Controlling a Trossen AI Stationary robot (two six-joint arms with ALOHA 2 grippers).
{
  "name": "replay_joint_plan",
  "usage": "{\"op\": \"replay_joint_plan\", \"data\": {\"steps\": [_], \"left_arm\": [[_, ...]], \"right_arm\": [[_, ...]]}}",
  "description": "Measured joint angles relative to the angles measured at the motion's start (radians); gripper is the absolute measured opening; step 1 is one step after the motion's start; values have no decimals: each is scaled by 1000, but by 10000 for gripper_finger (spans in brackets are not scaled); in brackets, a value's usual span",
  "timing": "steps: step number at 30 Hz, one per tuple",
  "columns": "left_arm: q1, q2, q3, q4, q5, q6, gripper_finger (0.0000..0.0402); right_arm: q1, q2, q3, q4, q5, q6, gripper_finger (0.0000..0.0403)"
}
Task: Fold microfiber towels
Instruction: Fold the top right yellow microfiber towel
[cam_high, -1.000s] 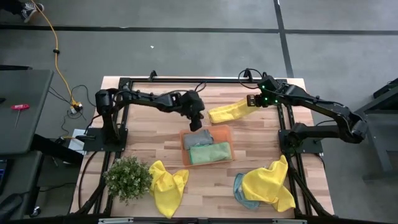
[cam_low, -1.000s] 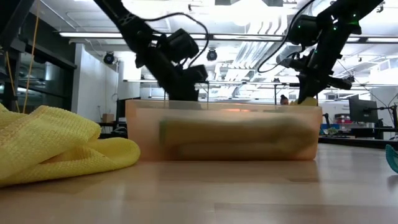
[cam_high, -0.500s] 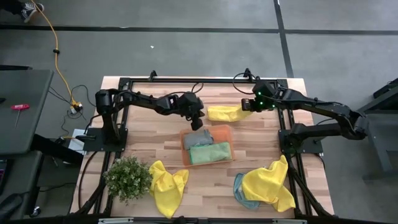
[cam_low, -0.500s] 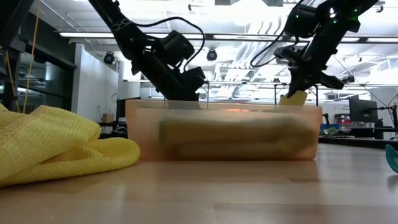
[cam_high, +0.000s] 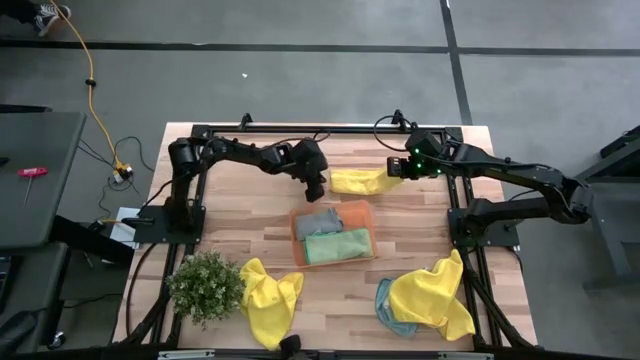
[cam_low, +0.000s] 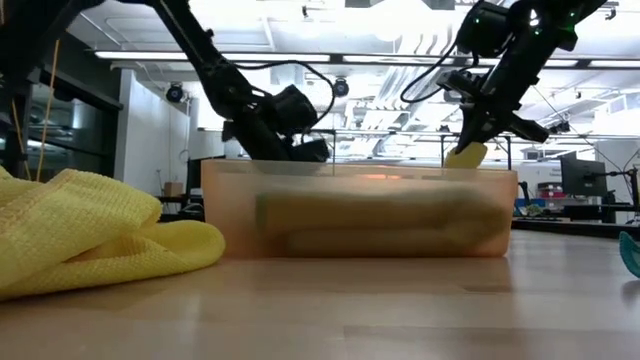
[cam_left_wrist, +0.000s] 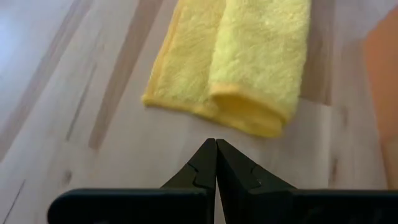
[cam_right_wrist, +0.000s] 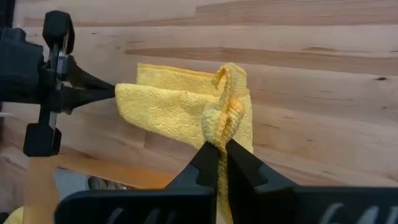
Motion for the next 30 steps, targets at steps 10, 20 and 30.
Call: {"op": "replay_joint_plan", "data": {"steps": [10,20,30], "left_arm": [[-16,67,53,-8,3,39,0],[-16,69,52,-11,0,39,0],[-16,71,52,-12,-6,36,0]], "right_arm": [[43,54,-1,143,-39,82,0],[120,270,-1,486,-45,161,0],[157,495,-1,743,-57,267,0]]}}
